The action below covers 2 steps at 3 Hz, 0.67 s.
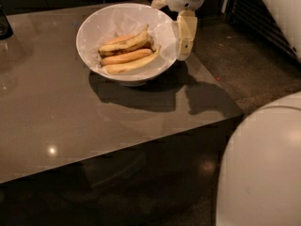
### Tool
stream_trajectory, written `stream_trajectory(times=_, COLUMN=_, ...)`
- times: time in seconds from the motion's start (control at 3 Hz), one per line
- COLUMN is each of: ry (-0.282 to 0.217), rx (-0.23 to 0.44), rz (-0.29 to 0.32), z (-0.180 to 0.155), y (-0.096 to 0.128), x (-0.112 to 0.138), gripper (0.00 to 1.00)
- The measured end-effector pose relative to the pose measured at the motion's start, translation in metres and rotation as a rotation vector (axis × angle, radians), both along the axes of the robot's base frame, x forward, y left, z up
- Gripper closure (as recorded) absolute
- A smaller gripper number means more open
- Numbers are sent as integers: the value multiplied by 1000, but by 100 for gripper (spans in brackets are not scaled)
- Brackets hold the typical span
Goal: Pick banana from white bowl
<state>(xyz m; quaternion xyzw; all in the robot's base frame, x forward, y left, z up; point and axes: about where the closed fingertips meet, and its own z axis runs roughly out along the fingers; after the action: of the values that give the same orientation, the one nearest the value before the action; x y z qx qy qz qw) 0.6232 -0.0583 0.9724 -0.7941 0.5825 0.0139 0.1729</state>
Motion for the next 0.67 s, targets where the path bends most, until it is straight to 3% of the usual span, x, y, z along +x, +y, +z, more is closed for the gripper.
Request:
stream_trajectory(times=0.33, ry=10, rx=4, rz=14, z=-3, y=2, x=15, gripper=7)
stream_trajectory(times=0.67, ry=44, rx=15, rz=41, z=-20, y=16, x=26, gripper=26)
